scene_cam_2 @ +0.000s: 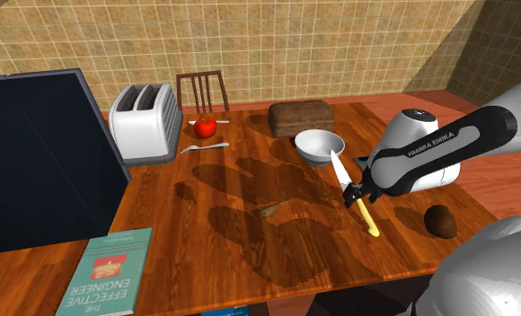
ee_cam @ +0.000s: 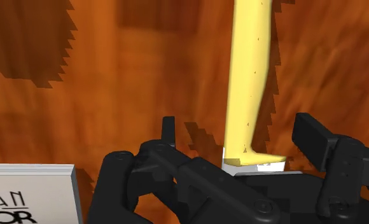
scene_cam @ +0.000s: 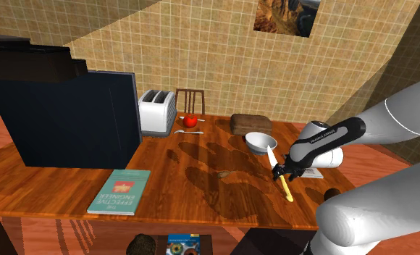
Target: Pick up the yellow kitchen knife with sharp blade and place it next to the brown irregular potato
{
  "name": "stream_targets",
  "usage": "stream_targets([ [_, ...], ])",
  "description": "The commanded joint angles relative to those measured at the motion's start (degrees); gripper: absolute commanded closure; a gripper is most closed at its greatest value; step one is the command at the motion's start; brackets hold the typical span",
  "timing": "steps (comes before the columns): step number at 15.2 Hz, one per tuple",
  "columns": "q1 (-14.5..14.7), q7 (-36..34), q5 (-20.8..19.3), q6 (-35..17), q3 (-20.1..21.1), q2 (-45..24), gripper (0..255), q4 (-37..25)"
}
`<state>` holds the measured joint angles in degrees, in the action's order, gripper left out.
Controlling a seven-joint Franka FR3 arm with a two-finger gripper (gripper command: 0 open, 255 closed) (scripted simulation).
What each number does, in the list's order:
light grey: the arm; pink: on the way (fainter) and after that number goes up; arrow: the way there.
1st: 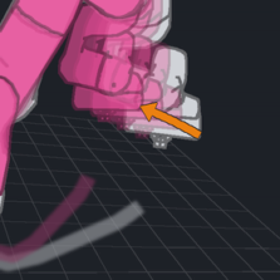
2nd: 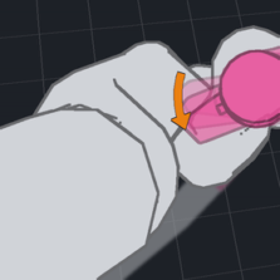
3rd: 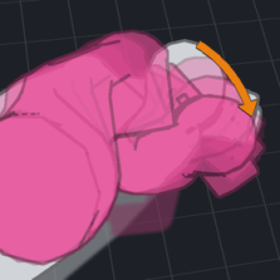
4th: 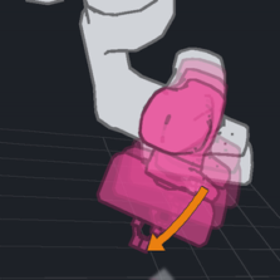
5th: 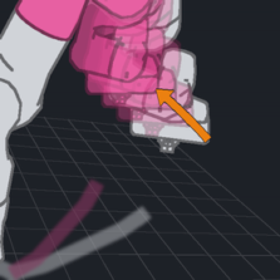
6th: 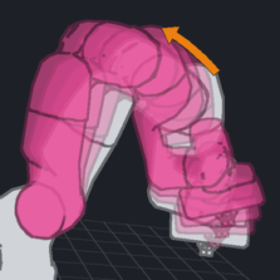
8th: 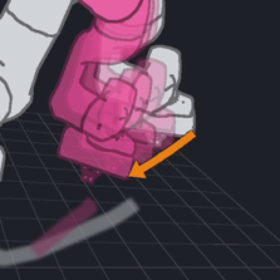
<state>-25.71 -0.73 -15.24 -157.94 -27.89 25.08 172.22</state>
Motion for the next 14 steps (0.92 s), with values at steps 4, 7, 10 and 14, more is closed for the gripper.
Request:
stream_targets([
  [4,-2.0,-0.7,-0.9,7.3,1.8,6.8,0,-0.4],
  [7,-3.1,-0.9,-0.9,13.4,3.1,12.3,0,-1.1],
  [10,-3.1,-0.9,-0.9,13.4,3.1,12.3,0,-1.1],
  [14,-3.1,-0.9,-0.9,13.4,3.1,12.3,0,-1.1],
])
